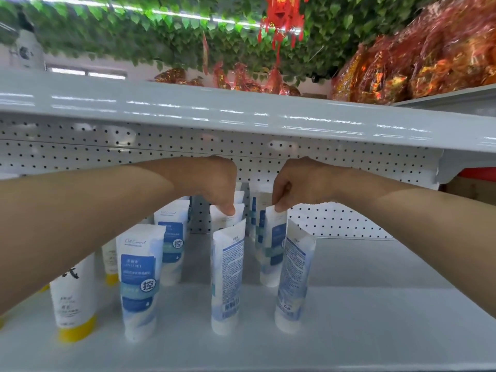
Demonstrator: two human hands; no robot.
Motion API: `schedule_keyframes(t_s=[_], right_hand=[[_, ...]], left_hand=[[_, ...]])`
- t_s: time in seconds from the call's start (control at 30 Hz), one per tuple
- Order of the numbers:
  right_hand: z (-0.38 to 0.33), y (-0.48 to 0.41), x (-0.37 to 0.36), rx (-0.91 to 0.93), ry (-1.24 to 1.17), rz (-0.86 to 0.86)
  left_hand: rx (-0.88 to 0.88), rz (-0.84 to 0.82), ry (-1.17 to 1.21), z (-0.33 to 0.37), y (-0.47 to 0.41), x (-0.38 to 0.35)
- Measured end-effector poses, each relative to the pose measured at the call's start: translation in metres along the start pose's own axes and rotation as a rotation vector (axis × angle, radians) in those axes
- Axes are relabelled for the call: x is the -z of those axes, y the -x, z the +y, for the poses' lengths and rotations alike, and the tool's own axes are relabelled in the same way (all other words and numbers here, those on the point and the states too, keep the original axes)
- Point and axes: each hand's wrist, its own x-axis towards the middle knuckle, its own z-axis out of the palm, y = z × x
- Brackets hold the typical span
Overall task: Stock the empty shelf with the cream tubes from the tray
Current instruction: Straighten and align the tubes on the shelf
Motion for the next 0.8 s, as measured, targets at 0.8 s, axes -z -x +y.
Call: schedule_keyframes(t_s=[0.8], right_hand=[[0.005, -0.008, 0.003, -0.022, 0.003, -0.040]], left_hand=[[-0.184, 0.070, 0.110, -0.008, -0.008, -0.005]])
